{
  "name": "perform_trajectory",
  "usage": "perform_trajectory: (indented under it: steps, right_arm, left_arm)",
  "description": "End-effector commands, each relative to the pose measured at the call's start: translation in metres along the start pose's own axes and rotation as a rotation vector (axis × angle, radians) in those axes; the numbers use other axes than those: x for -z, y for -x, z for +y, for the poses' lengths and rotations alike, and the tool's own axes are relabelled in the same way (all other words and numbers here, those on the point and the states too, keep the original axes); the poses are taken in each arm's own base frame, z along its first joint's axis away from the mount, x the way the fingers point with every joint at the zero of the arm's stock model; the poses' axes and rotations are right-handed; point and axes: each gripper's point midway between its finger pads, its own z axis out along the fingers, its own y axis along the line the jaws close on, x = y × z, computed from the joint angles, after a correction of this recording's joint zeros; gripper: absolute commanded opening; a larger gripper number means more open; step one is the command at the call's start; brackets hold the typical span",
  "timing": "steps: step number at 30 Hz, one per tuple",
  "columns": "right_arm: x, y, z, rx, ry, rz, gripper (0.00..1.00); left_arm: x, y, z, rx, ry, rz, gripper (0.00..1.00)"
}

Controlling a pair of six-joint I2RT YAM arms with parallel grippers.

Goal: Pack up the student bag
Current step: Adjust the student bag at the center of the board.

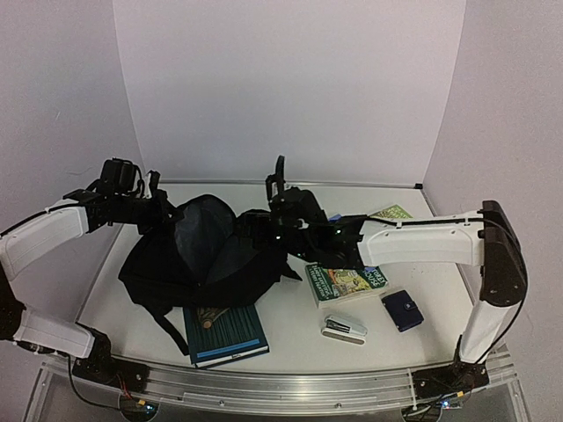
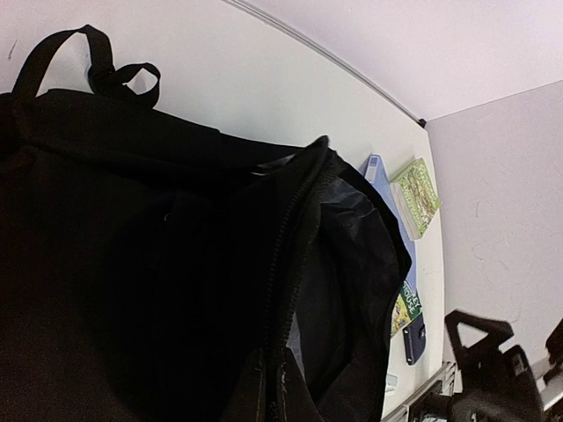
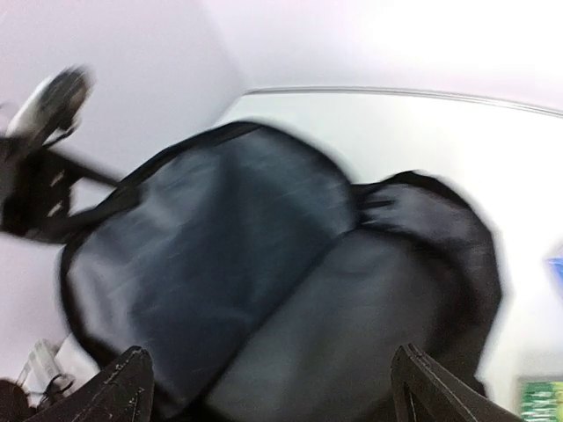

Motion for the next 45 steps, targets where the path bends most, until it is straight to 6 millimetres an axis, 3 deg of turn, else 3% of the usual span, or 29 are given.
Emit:
perform_trajectory:
  steps: [1,6,15,16,20,21,22,29,33,38,45]
  right_arm:
    - [-0.003,-0.005,-0.085,-0.088,-0.23,0.052,0.95]
    - [-0.023,-0.012,-0.112,-0.099,-0.278,0.096,0.95]
    - [-0.056,-0.021,-0.109,-0.059,-0.254,0.141,0.81]
    - [-0.06,-0.024,-0.109,-0.055,-0.255,0.147,0.75]
    - [-0.066,-0.025,-0.126,-0.105,-0.286,0.152,0.16]
    - [-0.066,-0.022,-0.134,-0.135,-0.295,0.149,0.05]
    - [-0.064,-0.018,-0.142,-0.163,-0.307,0.14,0.02]
    - [-0.044,0.022,-0.185,-0.249,-0.39,0.047,0.0]
    - [-0.041,0.019,-0.205,-0.292,-0.445,0.017,0.0]
    - [-0.046,-0.001,-0.222,-0.353,-0.478,0.011,0.0]
    - [-0.047,-0.025,-0.237,-0.387,-0.519,0.014,0.0]
  left_arm:
    - [0.002,0.005,0.004,0.012,0.011,-0.044,0.0]
    - [0.002,0.004,0.005,0.015,0.013,-0.044,0.0]
    - [-0.003,0.004,0.007,0.012,0.013,-0.039,0.0]
    - [-0.003,0.005,0.008,0.011,0.015,-0.042,0.0]
    - [0.0,0.017,0.02,0.022,0.036,-0.07,0.0]
    - [0.004,0.024,0.025,0.033,0.038,-0.083,0.0]
    - [0.009,0.032,0.03,0.047,0.036,-0.1,0.0]
    - [0.056,0.093,0.048,0.05,0.073,-0.269,0.0]
    - [0.066,0.113,0.069,0.078,0.1,-0.328,0.0]
    - [0.05,0.106,0.101,0.158,0.123,-0.303,0.0]
    - [0.03,0.069,0.136,0.249,0.166,-0.254,0.0]
